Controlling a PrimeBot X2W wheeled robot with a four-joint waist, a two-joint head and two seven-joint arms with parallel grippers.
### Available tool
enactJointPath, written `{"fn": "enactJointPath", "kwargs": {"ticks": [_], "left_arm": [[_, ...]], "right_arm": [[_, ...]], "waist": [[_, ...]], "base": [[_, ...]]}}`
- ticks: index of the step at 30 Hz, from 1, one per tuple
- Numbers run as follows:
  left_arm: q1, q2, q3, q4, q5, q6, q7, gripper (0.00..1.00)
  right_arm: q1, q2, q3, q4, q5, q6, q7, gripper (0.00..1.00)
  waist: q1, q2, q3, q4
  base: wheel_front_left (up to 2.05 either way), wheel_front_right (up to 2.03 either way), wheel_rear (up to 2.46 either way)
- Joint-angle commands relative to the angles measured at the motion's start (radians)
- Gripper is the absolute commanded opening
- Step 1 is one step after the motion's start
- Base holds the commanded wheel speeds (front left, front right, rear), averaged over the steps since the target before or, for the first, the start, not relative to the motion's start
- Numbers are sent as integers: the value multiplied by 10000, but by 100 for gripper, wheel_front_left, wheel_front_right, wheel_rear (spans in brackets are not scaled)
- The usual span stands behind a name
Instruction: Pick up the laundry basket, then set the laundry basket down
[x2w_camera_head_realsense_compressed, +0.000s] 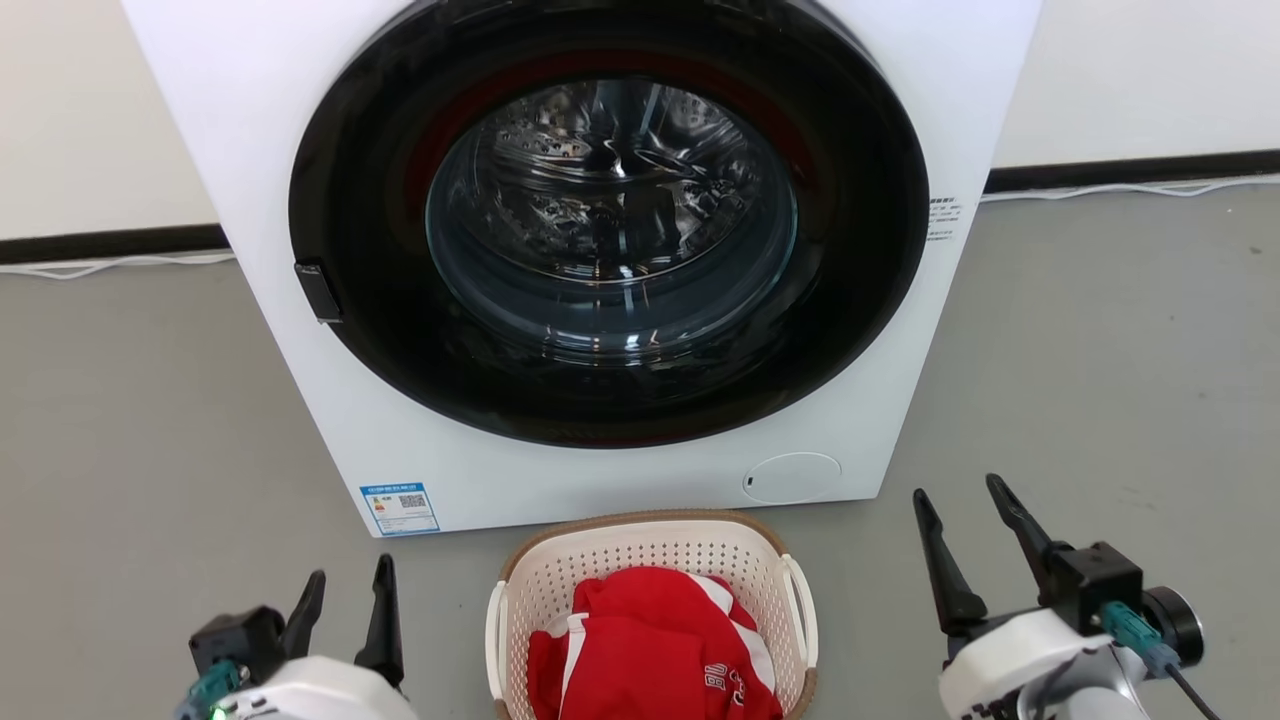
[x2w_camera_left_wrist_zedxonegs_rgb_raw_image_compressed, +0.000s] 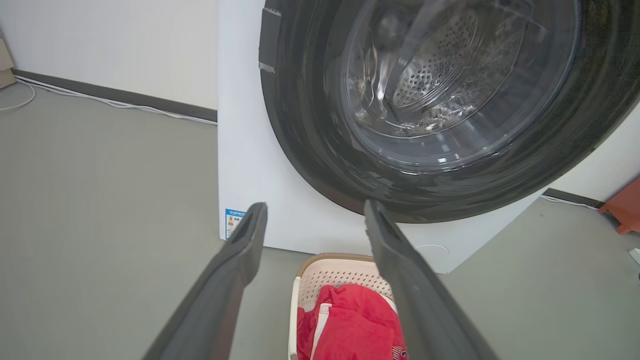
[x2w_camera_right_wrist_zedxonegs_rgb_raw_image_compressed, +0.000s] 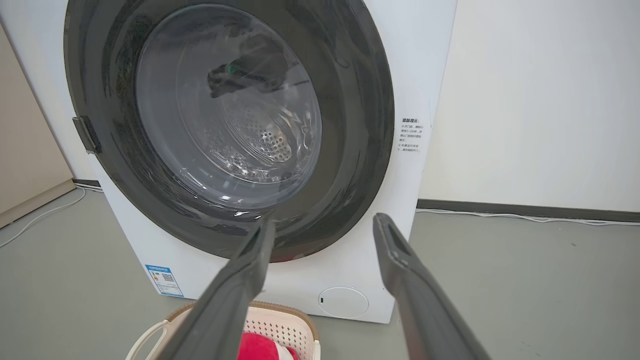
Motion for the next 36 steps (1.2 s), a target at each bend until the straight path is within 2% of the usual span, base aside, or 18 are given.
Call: {"fn": "enactJointPath", "kwargs": {"ticks": [1,9,10,16,20,25,36], "left_arm": [[-63,59,383,-306,197,-72,-106,100],[408,-182,850,-821,570,-109,-107,100],[575,-268,564,-573,485,-77,0,0],[666,-346,633,-240,192,-94,164,0],[649,-348,669,-322,-218,-121,292,0],[644,-351,678,-410,-626,-149,391,0],[589,-356,731,-633,-1739,-225,682,0]], "right_arm": [[-14,-11,124,-381,-47,60,-135,100],[397,29,-22,-651,-103,60,-135,100],[553,50,-221,-355,-73,0,0,0],[626,115,-297,10,234,-10,145,0],[620,119,-346,-52,757,-8,285,0],[635,122,-354,-131,1278,-5,376,0],[627,131,-415,-320,2687,1,653,0]], "waist": [[0,0,-58,-9],[0,0,-200,-31],[0,0,-201,-32],[2,0,-196,-27],[22,0,-200,-22],[3,0,-170,-16],[0,0,-119,1]], "base": [[0,0,0],[0,0,0],[0,0,0],[0,0,0],[0,0,0],[0,0,0],[0,0,0]]}}
